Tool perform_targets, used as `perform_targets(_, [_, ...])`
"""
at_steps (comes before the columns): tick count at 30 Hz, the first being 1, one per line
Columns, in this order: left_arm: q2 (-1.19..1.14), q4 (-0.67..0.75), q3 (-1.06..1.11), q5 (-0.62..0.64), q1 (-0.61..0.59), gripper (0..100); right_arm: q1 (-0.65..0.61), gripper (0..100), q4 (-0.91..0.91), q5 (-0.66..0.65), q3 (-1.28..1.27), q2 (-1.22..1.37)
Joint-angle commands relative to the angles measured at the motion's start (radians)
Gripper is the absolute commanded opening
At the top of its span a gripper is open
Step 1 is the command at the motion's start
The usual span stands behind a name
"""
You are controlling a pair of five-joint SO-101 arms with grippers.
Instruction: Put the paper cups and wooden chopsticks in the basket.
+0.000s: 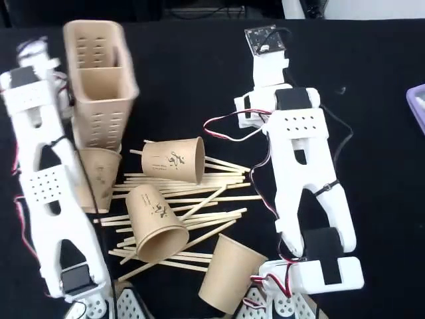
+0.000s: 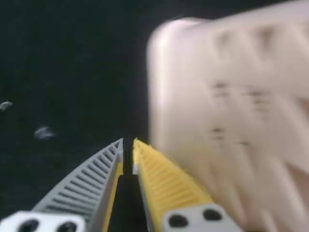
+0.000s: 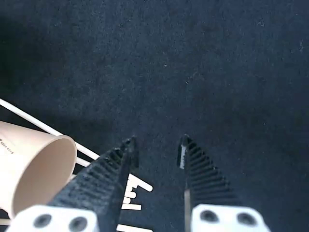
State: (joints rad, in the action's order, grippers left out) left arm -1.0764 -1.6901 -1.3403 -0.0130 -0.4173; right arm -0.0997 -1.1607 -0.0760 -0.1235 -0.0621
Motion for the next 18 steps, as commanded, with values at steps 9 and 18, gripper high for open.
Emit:
perform_targets(9, [-0.034,-0.069,-0.325,-0.003,-0.068,4,-0.020,14.1,0.015,0.009,0.036,-0.012])
perform_targets(18, [0.117,-0.054,-0.328,0.075,-0.197,22,-0.020,14.1,0.012,0.008,0.036,-0.015])
